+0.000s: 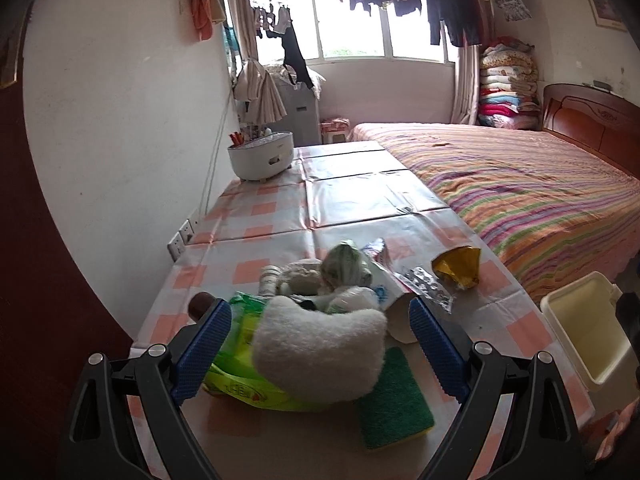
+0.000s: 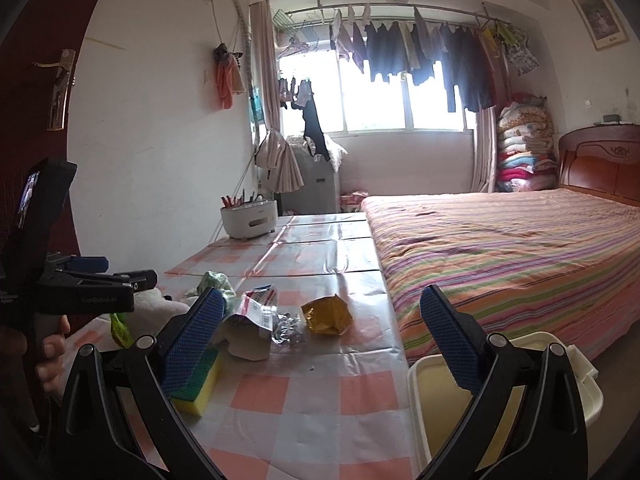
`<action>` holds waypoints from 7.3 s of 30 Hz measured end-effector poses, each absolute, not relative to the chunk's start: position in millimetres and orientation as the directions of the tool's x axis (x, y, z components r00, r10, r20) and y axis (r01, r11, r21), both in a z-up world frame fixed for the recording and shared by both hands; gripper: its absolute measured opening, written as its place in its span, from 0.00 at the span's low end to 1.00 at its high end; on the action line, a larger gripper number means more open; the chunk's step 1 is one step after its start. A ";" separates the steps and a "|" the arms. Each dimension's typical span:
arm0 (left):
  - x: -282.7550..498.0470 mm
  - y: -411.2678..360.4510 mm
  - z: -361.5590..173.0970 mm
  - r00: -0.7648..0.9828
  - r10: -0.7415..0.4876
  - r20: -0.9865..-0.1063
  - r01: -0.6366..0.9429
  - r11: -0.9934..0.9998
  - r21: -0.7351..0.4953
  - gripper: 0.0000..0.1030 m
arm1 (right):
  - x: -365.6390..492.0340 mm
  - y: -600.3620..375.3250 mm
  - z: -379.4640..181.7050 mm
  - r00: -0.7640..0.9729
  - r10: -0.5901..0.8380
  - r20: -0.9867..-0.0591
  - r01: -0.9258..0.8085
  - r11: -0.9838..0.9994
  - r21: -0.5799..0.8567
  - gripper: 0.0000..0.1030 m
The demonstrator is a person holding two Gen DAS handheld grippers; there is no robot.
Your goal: Collect trash
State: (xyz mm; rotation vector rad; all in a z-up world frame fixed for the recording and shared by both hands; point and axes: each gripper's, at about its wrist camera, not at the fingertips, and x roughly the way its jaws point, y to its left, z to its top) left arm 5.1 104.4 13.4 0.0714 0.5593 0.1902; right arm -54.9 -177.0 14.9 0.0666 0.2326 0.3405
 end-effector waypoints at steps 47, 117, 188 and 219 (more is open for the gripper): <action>-26.0 256.2 -21.2 0.699 0.309 -0.645 -0.377 0.926 0.035 0.85 | 28.4 10.6 3.6 0.336 0.739 -0.584 -0.884 0.462 0.075 0.48; 28.6 97.6 -5.4 0.815 -0.186 -0.549 0.018 0.955 -0.296 0.14 | 5.0 -238.0 46.5 0.759 0.593 -0.268 -0.537 0.803 0.258 0.53; 43.5 -79.2 -9.5 0.718 -0.331 -0.612 0.376 0.925 -0.059 0.72 | -11.2 -383.5 14.4 0.932 0.239 -0.272 -0.096 0.888 0.451 0.77; 70.4 143.6 -3.0 0.747 -0.060 -0.663 -0.045 0.989 -0.139 0.72 | 35.7 -149.8 1.0 0.707 0.542 -0.454 -0.474 0.840 0.265 0.80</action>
